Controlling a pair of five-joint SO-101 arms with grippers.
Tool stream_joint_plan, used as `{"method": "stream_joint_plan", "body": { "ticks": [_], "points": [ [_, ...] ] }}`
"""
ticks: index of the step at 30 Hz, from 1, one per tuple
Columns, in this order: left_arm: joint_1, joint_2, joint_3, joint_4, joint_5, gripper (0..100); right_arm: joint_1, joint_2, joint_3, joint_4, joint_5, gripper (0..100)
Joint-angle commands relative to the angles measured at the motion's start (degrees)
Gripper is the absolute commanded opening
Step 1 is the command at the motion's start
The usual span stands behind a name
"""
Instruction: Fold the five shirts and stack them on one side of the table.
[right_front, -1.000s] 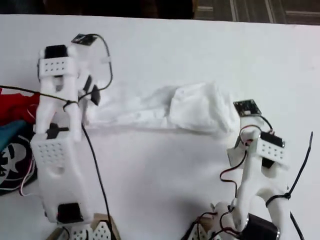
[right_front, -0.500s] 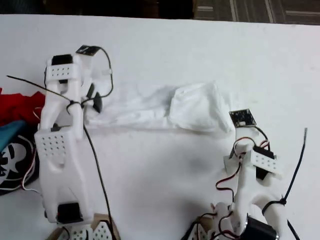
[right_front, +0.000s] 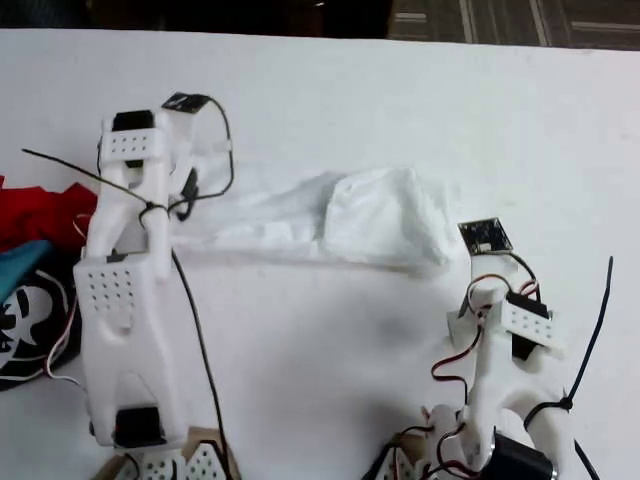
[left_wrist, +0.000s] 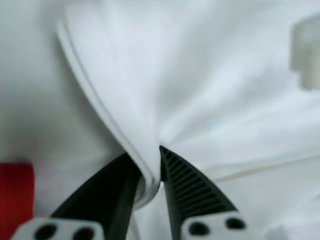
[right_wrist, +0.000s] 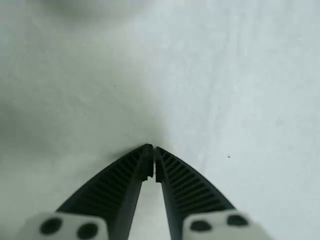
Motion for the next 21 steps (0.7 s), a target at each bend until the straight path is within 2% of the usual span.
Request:
{"method": "stream_joint_plan", "body": {
  "ticks": [1,5,8,12,16,21],
  "points": [
    [-5.2,0.5,-3.1,-0.2,-0.1,3,0.0,-1.5,0.0,-1.4,0.4,1.9],
    [-6.4,0.2,-9.1,6.1,-3.2,3,0.0,-1.4,0.0,-1.4,0.4,1.9],
    [-4.6,0.2,-16.0,13.4,-3.2,3,0.0,-1.4,0.0,-1.4,0.4,1.9],
    [-0.6,-2.8,-17.4,13.9,-1.6,3,0.0,-1.3,0.0,-1.4,0.4,1.9],
    [6.8,-9.6,-11.8,13.9,1.1,3,0.3,-1.2,0.1,-2.2,-0.4,1.9],
    [18.0,-19.4,-5.1,13.7,4.0,3,4.1,-1.6,0.4,-5.1,-9.7,1.9]
  ]
}}
